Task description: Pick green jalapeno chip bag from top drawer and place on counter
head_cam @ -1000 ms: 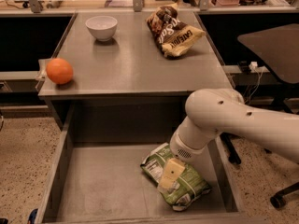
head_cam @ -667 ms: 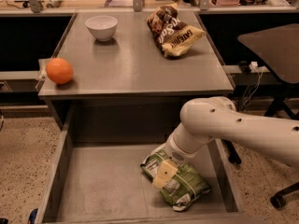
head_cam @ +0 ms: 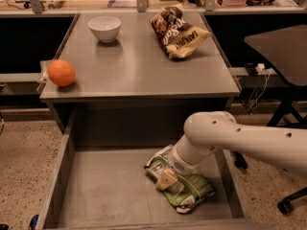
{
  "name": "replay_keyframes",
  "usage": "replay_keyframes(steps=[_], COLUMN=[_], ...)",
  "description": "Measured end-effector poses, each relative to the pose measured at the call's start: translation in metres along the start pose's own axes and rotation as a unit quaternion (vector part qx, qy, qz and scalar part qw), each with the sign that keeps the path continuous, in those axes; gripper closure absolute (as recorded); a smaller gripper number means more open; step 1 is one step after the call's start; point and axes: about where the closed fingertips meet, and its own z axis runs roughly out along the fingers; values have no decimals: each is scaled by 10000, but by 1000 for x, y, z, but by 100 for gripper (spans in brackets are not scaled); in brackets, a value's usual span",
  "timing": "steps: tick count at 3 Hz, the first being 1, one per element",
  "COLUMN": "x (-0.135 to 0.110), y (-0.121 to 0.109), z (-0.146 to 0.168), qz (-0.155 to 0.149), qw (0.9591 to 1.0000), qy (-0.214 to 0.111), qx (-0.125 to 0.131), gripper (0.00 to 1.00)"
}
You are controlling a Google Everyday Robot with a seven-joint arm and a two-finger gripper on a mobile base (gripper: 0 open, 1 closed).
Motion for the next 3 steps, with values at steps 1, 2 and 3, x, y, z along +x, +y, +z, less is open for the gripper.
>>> replay_keyframes(steps=[1, 2, 3], x=[-2, -13, -16], y=[3, 4, 6], z=[-3, -6, -10], qz=[3, 9, 9], qw=[10000, 9996, 9995], qy=[-37, -242, -257], qx=[-42, -130, -163], gripper=[65, 88, 100])
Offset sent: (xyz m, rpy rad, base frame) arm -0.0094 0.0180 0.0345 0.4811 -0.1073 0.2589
